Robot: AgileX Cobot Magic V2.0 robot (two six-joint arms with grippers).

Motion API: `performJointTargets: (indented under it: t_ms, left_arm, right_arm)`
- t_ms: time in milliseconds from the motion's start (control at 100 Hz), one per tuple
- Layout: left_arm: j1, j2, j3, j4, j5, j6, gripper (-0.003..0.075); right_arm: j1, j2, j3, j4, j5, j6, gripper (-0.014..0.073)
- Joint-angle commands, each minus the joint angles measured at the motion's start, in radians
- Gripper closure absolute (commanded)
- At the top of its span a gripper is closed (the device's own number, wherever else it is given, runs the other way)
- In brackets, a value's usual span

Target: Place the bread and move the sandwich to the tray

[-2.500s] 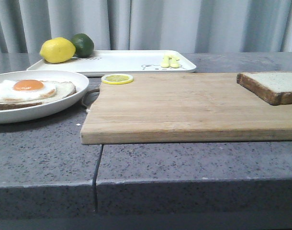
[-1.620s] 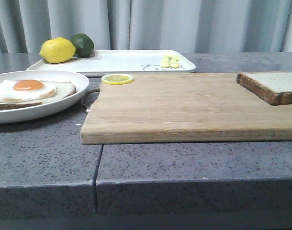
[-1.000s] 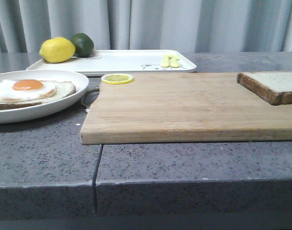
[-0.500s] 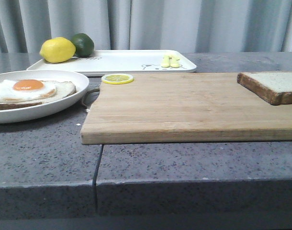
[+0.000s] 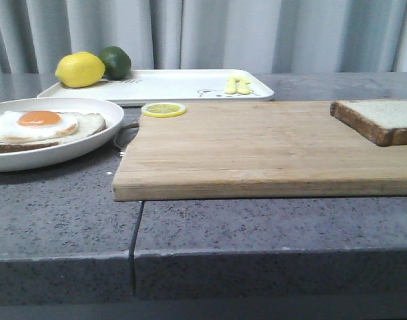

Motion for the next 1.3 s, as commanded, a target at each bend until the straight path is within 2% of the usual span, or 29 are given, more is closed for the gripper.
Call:
performJointTargets:
  t_ms: [0, 180, 470, 540, 640, 760, 850, 920, 1000, 1070, 1290]
  left_arm:
    - [-0.005, 0.014, -0.038, -0.031, -0.054, -0.009, 0.0739]
    - [-0.005, 0.014, -0.038, -0.031, -0.054, -0.009, 0.0739]
    - [-0.005, 0.014, -0.038, -0.031, -0.054, -0.009, 0.0738]
    - [-0.005, 0.014, -0.038, -0.031, -0.054, -0.009, 0.0738]
    - [-0.005, 0.014, -0.038, -0.031, -0.054, -0.009, 0.0722]
    - [-0.005, 0.014, -0.038, -0.031, -0.054, -0.009, 0.0629]
    - [-0.005, 0.014, -0.038, -0.031, -0.054, -0.009, 0.0509]
    - [-0.005, 0.014, -0.038, -0.031, -0.054, -0.009, 0.0397]
    - [-0.005, 0.014, -0.038, -0.029, -0.054, -0.009, 0.0273]
    - [-0.005, 0.014, -0.038, -0.029, -0.054, -0.009, 0.0205]
    - [-0.005, 0.014, -0.038, -0.029, -0.056, -0.009, 0.0195]
  right_arm:
    - [-0.008, 0.013, -0.035, 0.005, -0.053, -0.001, 0.0711]
    - [-0.008, 0.013, -0.035, 0.005, -0.048, -0.001, 0.0711]
    - [-0.008, 0.013, -0.035, 0.005, 0.037, -0.001, 0.0704]
    - [-0.008, 0.013, -0.035, 0.006, 0.051, -0.001, 0.0671]
    - [-0.008, 0.013, -0.035, 0.013, 0.061, -0.001, 0.0552]
    - [-0.008, 0.013, -0.035, 0.019, 0.073, -0.001, 0.0346]
    - [-0.008, 0.013, -0.035, 0.019, 0.075, -0.001, 0.019]
    - [-0.008, 0.013, -0.035, 0.019, 0.075, -0.001, 0.0123]
    - [-0.008, 0.013, -0.035, 0.019, 0.075, -0.001, 0.0113]
    - [-0.008, 0.013, -0.035, 0.019, 0.075, -0.001, 0.0113]
    - [-0.008, 0.013, -0.035, 0.019, 0.074, -0.001, 0.0113]
